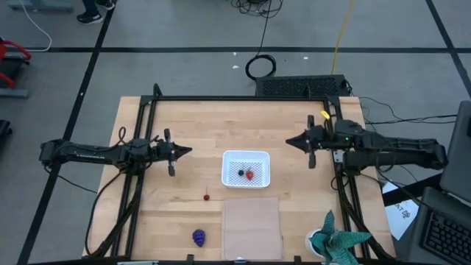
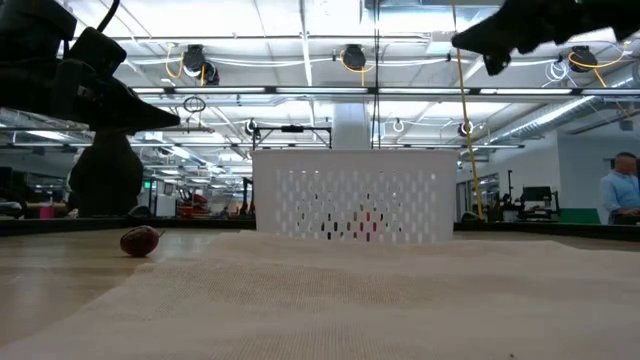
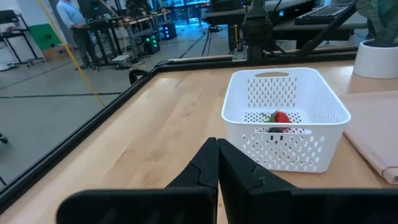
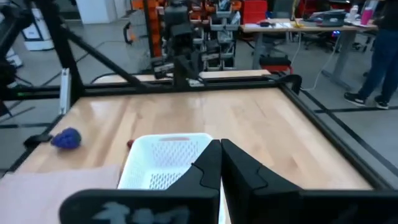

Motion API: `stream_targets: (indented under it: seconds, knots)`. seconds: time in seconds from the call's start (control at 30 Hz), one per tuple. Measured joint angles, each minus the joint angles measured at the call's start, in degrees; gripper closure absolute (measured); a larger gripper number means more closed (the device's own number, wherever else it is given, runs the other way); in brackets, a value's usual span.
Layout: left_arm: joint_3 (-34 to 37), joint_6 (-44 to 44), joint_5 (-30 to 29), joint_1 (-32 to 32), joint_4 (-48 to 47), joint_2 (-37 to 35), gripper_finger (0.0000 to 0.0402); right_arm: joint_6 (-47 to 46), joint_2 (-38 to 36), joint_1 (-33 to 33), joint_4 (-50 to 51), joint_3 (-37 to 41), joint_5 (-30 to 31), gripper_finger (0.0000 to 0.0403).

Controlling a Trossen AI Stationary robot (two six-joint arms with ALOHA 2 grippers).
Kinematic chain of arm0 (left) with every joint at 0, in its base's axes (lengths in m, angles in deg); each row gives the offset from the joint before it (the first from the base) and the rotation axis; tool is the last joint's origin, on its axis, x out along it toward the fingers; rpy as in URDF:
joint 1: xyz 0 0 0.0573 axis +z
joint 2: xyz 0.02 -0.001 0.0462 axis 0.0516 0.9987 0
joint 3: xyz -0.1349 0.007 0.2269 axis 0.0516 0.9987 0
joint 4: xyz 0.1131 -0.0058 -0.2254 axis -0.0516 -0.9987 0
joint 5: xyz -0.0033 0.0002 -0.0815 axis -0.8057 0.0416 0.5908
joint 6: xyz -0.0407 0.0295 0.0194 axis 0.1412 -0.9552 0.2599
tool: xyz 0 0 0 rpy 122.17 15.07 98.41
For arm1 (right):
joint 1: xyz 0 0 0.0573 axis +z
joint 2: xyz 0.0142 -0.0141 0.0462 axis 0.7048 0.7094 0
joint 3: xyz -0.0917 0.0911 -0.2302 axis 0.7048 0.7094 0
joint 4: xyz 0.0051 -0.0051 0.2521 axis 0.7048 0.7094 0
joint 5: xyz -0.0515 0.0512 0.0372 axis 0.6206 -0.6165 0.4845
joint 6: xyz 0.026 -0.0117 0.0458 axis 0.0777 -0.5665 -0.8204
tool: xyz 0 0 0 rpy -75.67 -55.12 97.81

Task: Pick and placing Produce into tupperware
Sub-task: Put the purple grapes into the white bin

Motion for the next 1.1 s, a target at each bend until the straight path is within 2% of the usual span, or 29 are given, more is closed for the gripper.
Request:
stream_targets:
  seconds: [0.17, 0.33, 0.43, 0.77, 1.1]
  knots:
    - [0.0, 0.19, -0.02, -0.01, 0.01, 0.0, 0.0398, -3.2, -8.38, 0.02, -6.41, 9.62, 0.56, 0.0403]
    - [0.0, 0.4, -0.01, -0.01, 0.01, 0.0, 0.0398, -6.02, -14.64, -0.02, -11.08, 17.55, 7.81, 0.0403]
    - [0.0, 0.4, -0.02, -0.01, 0.01, 0.0, 0.0398, -7.1, -16.52, 0.0, -10.99, 20.02, 8.91, 0.0403]
    - [0.0, 0.89, 0.0, -0.01, -0.04, 0.0, 0.0398, -8.23, -20.11, 0.02, -8.27, 20.89, 10.26, 0.0403]
    - [0.0, 1.06, -0.02, 0.0, -1.92, 0.02, 0.0398, -8.43, -20.33, 0.02, -3.88, 20.91, 10.41, 0.0403]
